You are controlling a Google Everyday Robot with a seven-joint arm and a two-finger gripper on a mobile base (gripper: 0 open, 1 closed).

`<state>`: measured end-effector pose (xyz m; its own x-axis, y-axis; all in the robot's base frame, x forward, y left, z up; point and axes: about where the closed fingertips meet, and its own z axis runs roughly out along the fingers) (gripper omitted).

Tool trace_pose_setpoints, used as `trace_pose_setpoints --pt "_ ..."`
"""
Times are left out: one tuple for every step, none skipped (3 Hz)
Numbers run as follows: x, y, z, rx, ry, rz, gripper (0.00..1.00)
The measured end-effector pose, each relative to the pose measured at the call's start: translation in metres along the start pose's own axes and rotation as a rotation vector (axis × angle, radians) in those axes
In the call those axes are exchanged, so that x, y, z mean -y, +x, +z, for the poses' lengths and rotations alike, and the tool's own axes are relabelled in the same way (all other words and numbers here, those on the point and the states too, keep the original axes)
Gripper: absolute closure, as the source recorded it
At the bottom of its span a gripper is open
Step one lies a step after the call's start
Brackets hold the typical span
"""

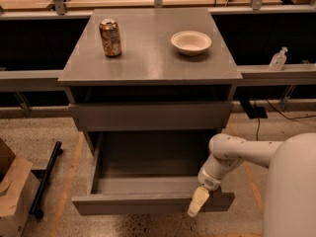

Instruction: Open middle drawer

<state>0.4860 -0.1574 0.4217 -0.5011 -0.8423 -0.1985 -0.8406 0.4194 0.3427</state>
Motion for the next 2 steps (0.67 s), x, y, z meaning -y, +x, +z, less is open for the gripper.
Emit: trace_pose_setpoints --pt "-0.021 0.008 0.007 -0.064 -0.08 0.0 0.0" --pt "-0.045 0.027 0.02 -0.096 -0.189 0.025 0.0"
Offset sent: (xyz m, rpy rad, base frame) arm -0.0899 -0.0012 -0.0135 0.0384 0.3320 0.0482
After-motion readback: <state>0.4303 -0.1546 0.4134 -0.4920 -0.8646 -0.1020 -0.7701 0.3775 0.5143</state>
